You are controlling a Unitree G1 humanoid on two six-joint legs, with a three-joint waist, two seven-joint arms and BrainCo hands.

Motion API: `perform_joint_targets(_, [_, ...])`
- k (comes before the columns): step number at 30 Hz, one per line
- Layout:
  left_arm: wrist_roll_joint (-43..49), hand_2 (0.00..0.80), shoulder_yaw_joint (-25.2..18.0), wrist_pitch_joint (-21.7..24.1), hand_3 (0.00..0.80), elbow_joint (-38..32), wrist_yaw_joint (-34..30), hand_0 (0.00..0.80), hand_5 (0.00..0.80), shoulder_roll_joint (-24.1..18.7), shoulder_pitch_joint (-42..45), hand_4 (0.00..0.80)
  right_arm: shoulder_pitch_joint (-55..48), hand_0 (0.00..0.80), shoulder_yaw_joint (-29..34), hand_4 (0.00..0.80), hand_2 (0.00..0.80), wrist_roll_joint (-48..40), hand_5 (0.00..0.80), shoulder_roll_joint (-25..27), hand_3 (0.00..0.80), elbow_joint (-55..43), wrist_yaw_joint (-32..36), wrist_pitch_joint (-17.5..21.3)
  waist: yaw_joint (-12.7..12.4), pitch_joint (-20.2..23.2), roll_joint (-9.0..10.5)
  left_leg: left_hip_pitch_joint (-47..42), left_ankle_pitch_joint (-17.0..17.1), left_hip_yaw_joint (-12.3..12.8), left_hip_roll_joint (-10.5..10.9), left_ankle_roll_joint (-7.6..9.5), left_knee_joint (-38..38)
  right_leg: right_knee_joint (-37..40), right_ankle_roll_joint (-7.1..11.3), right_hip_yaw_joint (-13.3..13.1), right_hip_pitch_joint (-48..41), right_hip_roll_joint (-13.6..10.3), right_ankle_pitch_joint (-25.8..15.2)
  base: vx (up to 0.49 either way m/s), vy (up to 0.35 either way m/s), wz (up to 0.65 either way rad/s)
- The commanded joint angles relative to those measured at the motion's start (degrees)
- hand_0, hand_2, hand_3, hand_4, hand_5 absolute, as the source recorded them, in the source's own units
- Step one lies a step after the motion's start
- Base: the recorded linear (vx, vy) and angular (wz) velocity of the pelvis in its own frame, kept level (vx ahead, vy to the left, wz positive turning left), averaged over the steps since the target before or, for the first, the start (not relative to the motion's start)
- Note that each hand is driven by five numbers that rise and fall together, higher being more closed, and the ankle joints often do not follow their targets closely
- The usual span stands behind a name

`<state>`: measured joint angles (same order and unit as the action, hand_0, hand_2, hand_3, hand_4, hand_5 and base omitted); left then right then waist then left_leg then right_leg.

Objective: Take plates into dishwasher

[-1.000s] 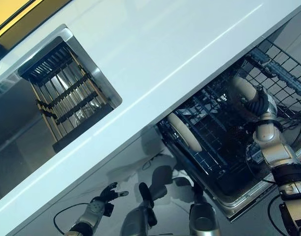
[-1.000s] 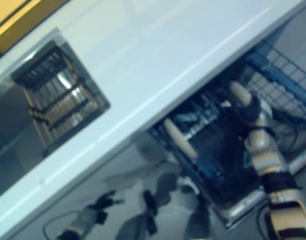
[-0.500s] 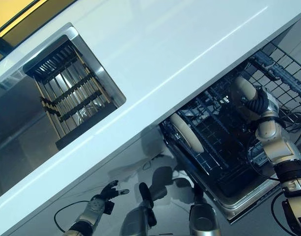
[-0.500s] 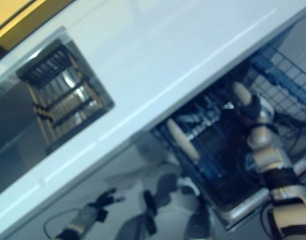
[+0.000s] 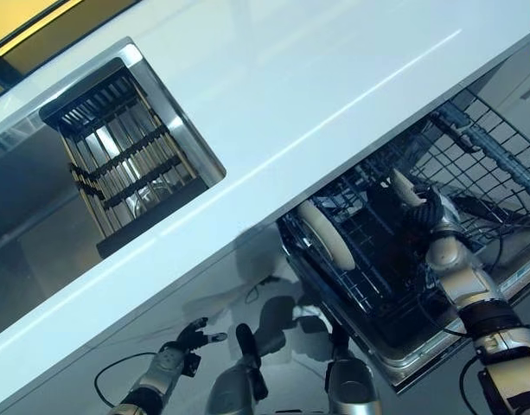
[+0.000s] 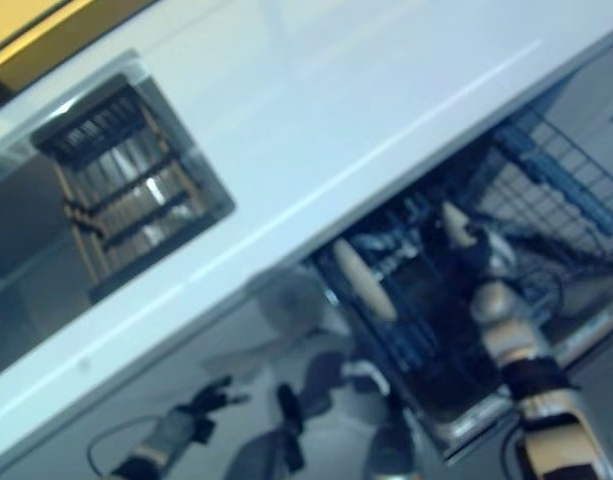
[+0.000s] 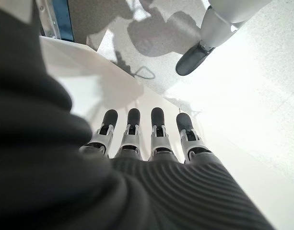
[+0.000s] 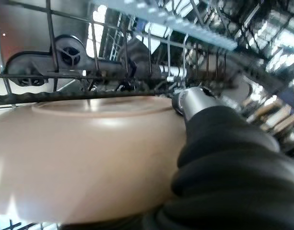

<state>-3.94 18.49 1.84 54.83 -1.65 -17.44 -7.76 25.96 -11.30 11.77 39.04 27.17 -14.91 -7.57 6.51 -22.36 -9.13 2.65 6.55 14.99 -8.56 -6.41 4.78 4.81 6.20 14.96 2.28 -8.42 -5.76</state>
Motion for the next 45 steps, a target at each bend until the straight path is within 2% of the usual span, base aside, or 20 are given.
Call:
perform_joint_targets(1, [1.92, 0.000, 0.84, 0.02, 0.000, 1.33, -0.17, 0.000, 0.000, -1.90, -1.87, 0.000, -2.25, 0.800, -3.50, 0.800, 0.800, -0.21, 0.800, -3.62, 0.800, 1.01, 1.62, 0.44, -1.63, 1.83, 2.21, 0.91, -0.34, -0.11, 0.07, 0.26, -0.63, -12.03, -2.98, -0.67, 5.47, 0.09, 8.65, 0.000, 0.000, 0.00])
perform_joint_targets(8, [2.40, 0.000, 0.89, 0.00, 0.000, 1.68, 0.06, 0.000, 0.000, -1.00, -1.61, 0.000, -4.35, 0.800, -4.62, 0.800, 0.800, -0.62, 0.800, -5.96, 0.800, 1.03, 1.47, 0.70, -1.66, 2.55, 2.70, 0.43, -0.43, 0.15, 0.02, 0.28, -0.74, -11.22, -2.94, -0.78, 4.36, 0.17, 8.47, 0.021, 0.008, 0.00])
perform_joint_targets(17, [2.32, 0.000, 0.89, -0.17, 0.000, 1.80, 0.06, 0.000, 0.000, -0.75, -1.35, 0.000, -4.21, 0.800, -4.42, 0.800, 0.800, -0.33, 0.800, -5.70, 0.800, 1.45, 0.33, 0.26, -1.88, 2.88, 2.44, 0.55, -0.34, 0.17, 0.02, 0.23, -0.81, -10.79, -3.02, -0.67, 4.23, 0.22, 8.15, 0.003, 0.000, 0.00])
perform_joint_targets(18, [2.36, 0.000, 0.75, -0.04, 0.000, 1.88, -0.12, 0.000, 0.000, -0.79, -1.30, 0.000, -4.05, 0.417, -4.34, 0.417, 0.417, -0.08, 0.417, -5.57, 0.417, 1.27, -0.14, 0.21, -1.88, 2.82, 2.39, 0.56, -0.35, 0.19, 0.04, 0.22, -0.78, -10.72, -3.05, -0.68, 4.19, 0.24, 8.16, 0.000, 0.000, 0.00])
perform_joint_targets(19, [2.35, 0.000, 0.68, -0.02, 0.000, 1.90, -0.21, 0.000, 0.000, -0.82, -1.20, 0.000, -4.12, 0.000, -4.06, 0.000, 0.000, -0.02, 0.000, -5.40, 0.000, 1.09, -0.31, 0.33, -1.79, 2.87, 2.41, 0.46, -0.35, 0.26, 0.00, 0.20, -0.76, -10.66, -3.03, -0.70, 4.13, 0.27, 8.13, 0.000, 0.000, 0.00])
perform_joint_targets(40, [1.90, 0.000, -1.80, 0.79, 0.000, 2.07, 0.69, 0.000, 0.000, -0.06, 1.39, 0.000, -7.17, 0.000, 0.67, 0.000, 0.000, 1.57, 0.000, -4.04, 0.000, -8.81, -4.94, 3.42, -0.98, 2.89, 4.17, -0.46, -0.71, 2.62, -0.55, 0.17, -0.88, -8.53, -2.56, -0.01, 3.32, 0.27, 6.87, 0.003, 0.001, -0.01])
perform_joint_targets(45, [2.27, 0.000, -2.69, 1.12, 0.000, 2.17, 1.05, 0.000, 0.000, 0.05, 2.22, 0.000, -8.34, 0.000, 4.00, 0.000, 0.000, 0.88, 0.000, -2.83, 0.000, -16.96, -6.28, 3.84, -0.39, 2.91, 4.71, -0.82, -0.93, 2.31, -0.62, 0.36, -0.79, -8.98, -2.57, -0.49, 3.18, 0.58, 7.21, 0.000, 0.000, 0.00])
